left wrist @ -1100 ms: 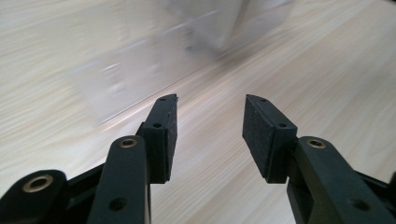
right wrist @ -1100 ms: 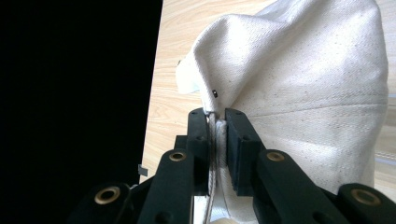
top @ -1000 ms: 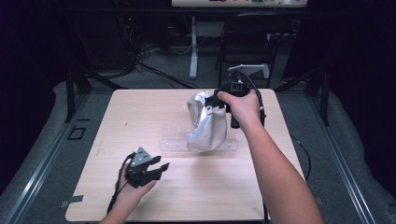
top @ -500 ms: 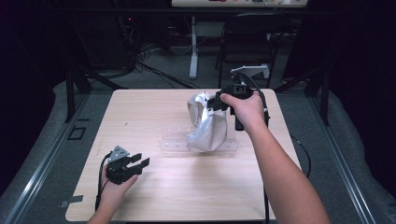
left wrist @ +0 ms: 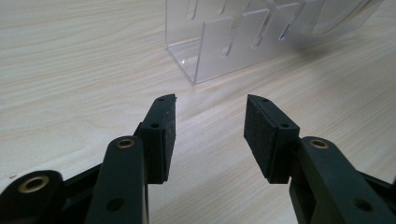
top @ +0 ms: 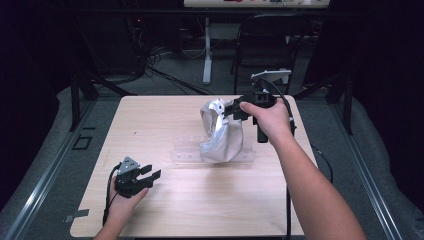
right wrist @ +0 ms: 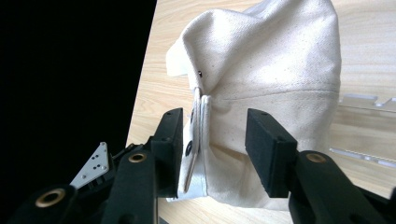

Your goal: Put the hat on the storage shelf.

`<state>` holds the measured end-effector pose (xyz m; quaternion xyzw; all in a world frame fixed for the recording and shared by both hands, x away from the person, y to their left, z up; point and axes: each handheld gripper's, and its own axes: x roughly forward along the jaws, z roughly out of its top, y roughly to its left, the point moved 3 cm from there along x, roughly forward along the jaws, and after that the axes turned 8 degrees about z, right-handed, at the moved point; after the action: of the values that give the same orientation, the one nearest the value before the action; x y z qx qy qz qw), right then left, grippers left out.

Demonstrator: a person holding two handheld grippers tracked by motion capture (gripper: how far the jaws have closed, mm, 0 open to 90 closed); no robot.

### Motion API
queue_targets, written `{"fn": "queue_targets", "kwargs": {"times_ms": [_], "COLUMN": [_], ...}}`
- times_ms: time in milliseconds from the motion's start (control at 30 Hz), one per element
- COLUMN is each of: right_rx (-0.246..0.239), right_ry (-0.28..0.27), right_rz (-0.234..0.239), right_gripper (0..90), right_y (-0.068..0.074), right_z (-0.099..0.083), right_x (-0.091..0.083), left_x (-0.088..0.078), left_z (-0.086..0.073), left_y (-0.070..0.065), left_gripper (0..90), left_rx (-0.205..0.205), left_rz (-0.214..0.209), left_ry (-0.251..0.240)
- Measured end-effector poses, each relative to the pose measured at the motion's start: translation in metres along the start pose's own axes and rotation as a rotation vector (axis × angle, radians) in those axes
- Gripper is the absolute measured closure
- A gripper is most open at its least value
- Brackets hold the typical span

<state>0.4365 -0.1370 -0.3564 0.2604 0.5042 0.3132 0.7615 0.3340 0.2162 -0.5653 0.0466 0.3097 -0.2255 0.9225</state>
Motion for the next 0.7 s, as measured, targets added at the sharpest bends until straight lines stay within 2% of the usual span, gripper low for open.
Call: {"fn": "queue_targets", "kwargs": {"times_ms": [167,300,567,700], "right_rx": [-0.041,-0.107,-0.151,-0.164], "right_ry": [-0.006,-0.017,-0.008,-0.013], "right_rz": [-0.006,-0.004,0.027,0.032], "right_gripper": [52.6,48.5,46.7,45.2], "right_y": [0.004,0.006,0.004,-0.003], "right_z": [-0.006,-0.013,-0.031,-0.039], "right_x": [-0.005,-0.008,-0.014,-0.017], "left_x": [0.0,0.0,0.001,0.001], "left_z": [0.0,0.0,-0.001,-0.001], "left_y": [0.0,0.0,-0.002,-0.002], "left_gripper": [54.4,54.2,54.1,54.1], "left_rx": [0.002,0.006,0.009,0.01], "left_rz": [0.001,-0.001,0.002,0.002], "left_ry": [0.0,0.005,0.008,0.003]}}
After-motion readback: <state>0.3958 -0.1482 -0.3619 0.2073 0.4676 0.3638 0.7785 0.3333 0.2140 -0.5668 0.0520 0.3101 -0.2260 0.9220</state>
